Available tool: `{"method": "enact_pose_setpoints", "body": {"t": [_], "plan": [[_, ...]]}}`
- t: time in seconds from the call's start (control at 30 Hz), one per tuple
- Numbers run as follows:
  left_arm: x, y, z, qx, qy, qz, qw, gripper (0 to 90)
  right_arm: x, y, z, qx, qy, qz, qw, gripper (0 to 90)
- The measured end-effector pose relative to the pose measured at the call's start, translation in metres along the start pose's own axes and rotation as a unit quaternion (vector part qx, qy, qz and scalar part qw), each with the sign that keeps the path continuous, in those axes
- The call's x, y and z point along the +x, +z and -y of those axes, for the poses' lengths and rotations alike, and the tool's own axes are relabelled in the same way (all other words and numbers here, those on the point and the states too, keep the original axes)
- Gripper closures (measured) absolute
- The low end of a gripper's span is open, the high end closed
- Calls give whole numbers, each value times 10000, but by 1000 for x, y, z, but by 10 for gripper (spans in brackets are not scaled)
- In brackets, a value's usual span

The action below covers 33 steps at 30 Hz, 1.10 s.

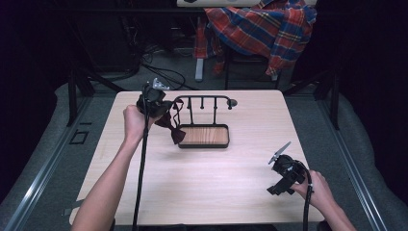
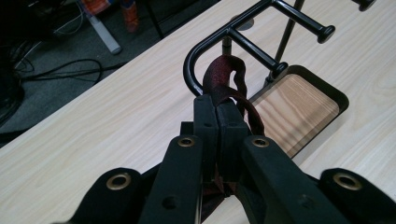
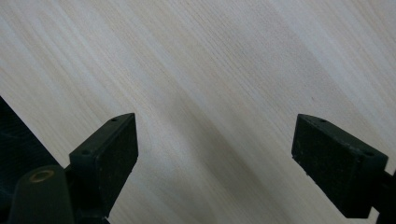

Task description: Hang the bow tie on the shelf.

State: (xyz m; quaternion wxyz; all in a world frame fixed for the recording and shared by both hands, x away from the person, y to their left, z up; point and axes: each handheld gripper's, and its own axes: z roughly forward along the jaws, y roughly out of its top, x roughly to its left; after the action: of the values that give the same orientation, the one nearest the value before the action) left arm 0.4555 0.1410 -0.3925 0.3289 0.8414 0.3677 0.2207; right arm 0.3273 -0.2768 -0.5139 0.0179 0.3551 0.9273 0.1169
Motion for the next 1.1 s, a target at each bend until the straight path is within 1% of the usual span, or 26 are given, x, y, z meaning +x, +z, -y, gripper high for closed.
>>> {"method": "enact_pose_setpoints", "body": {"t": [0.03, 0.07, 0.13, 0.17, 0.23, 0.3, 0.33, 0.43, 0.5, 0.53, 0.63, 0.67, 0.77, 0.87, 0.93, 1.0, 1.1], "plan": [[0, 1, -1, 18, -2, -1, 10000, 887, 0, 0, 0, 0, 0, 0, 10000, 142], [1, 4, -2, 52, -10, 4, 10000, 887, 1, 1, 0, -56, 66, 28, 10000, 142], [2, 5, -3, 45, -16, -25, 10000, 887, 1, 1, 0, -55, 68, 28, 10000, 142], [3, 6, -3, 83, -4, -5, 10000, 887, 1, 1, 0, -49, 66, 35, 10000, 142], [4, 7, -4, 81, -36, -16, 10000, 887, 1, 1, 1, -58, 70, 25, 10000, 142], [6, 9, -5, 110, -19, -52, 9999, 887, 0, 1, 0, -19, 35, 6, 10000, 142], [7, 11, -5, 132, -54, -79, 9999, 887, 0, 1, 0, -16, 28, -39, 10000, 142], [9, 13, -5, 165, -44, -68, 9998, 887, 0, 1, 0, 1, 15, -20, 10000, 144], [10, 14, -5, 159, -92, -42, 9998, 887, 0, 1, 0, -2, 19, -5, 10000, 145], [11, 16, -5, 161, -147, -31, 9998, 886, 0, 1, 0, -5, 8, -5, 10000, 145], [12, 18, -4, 208, -144, -43, 9997, 886, 0, 1, 0, 8, 11, -9, 10000, 145], [14, 20, -4, 217, -186, -52, 9996, 886, 0, 1, 0, -1, 7, -7, 10000, 145], [15, 21, -3, 221, -206, -58, 9995, 884, 0, 1, 0, -1, 18, -8, 10000, 146], [16, 21, -2, 225, -242, -10, 9995, 883, 0, 1, 0, 8, 12, -17, 10000, 145], [16, 21, -2, 233, -233, -17, 9995, 882, 0, 1, 0, 17, -4, -23, 10000, 145], [17, 20, -1, 265, -228, -2, 9994, 880, 0, 1, 0, -43, 18, -57, 10000, 145], [18, 21, 0, 286, -254, 19, 9993, 869, 0, 0, 0, 6, -4, -27, 10000, 145]]}}
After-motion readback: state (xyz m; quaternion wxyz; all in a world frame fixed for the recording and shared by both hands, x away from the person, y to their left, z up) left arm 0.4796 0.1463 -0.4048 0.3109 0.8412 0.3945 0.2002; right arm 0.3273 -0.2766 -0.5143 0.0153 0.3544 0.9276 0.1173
